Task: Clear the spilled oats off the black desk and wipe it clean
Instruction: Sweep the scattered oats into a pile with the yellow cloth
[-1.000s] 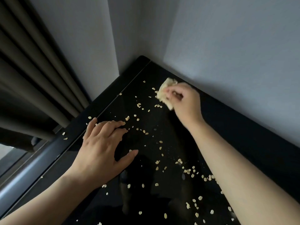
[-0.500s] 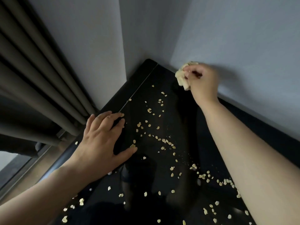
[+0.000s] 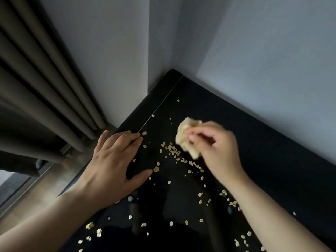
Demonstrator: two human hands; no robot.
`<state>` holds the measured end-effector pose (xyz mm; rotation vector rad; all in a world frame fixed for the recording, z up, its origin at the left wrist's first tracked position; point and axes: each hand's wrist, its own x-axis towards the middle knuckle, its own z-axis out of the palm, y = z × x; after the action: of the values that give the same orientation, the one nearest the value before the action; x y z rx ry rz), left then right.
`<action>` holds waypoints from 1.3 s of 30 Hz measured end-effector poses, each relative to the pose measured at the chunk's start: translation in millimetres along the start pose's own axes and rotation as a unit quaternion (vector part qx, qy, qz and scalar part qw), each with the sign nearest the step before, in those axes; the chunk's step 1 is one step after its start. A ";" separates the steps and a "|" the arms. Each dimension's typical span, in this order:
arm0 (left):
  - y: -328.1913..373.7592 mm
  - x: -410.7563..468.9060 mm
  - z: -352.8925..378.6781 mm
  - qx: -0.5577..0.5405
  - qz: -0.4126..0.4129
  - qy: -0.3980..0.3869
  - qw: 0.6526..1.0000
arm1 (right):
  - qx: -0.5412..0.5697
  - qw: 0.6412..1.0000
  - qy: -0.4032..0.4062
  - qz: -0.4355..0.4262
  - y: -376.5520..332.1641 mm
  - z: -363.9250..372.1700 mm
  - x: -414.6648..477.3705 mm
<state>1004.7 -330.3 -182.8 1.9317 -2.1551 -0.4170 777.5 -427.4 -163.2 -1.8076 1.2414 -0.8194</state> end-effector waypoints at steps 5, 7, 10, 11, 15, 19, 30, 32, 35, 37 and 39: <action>-0.7 1.4 0.6 -0.031 -0.016 -0.002 0.999 | -0.067 0.994 0.086 -0.014 4.4 -5.0 90.3; -1.3 4.2 -1.4 -0.041 -0.015 0.000 0.999 | -0.104 0.990 0.092 -0.005 12.6 3.7 128.4; -2.9 9.4 -4.7 -0.044 -0.023 0.012 0.999 | -0.120 0.990 0.076 0.013 20.9 22.9 150.2; -5.2 10.4 -5.7 -0.045 -0.031 0.015 0.998 | -0.124 0.990 0.067 0.013 21.2 29.0 145.2; -19.0 10.0 -8.2 -0.051 -0.049 0.005 0.997 | -0.107 0.994 0.001 -0.021 15.1 34.1 78.3; -20.9 7.1 -6.9 -0.067 -0.046 0.007 0.997 | -0.064 0.994 -0.091 -0.019 -0.7 16.7 13.2; -27.3 8.2 -7.9 -0.147 -0.048 -0.011 0.988 | -0.098 0.988 0.123 0.006 16.5 32.8 175.1; -31.4 7.2 -8.5 -0.166 -0.056 -0.018 0.984 | -0.101 0.988 0.115 0.021 20.6 42.0 190.3; -40.5 5.9 -10.7 -0.192 -0.072 -0.029 0.978 | -0.085 0.990 0.110 0.017 23.1 55.2 193.3; -46.2 5.3 -11.3 -0.200 -0.073 -0.041 0.976 | -0.069 0.993 0.100 0.009 21.8 61.2 181.1; -49.1 3.9 -9.3 -0.205 -0.073 -0.043 0.975 | -0.063 0.997 0.051 -0.005 18.2 64.9 153.1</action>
<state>1053.2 -339.5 -191.4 1.8607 -1.7966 -0.9095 872.2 -560.6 -198.9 -1.8939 1.3778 -0.8636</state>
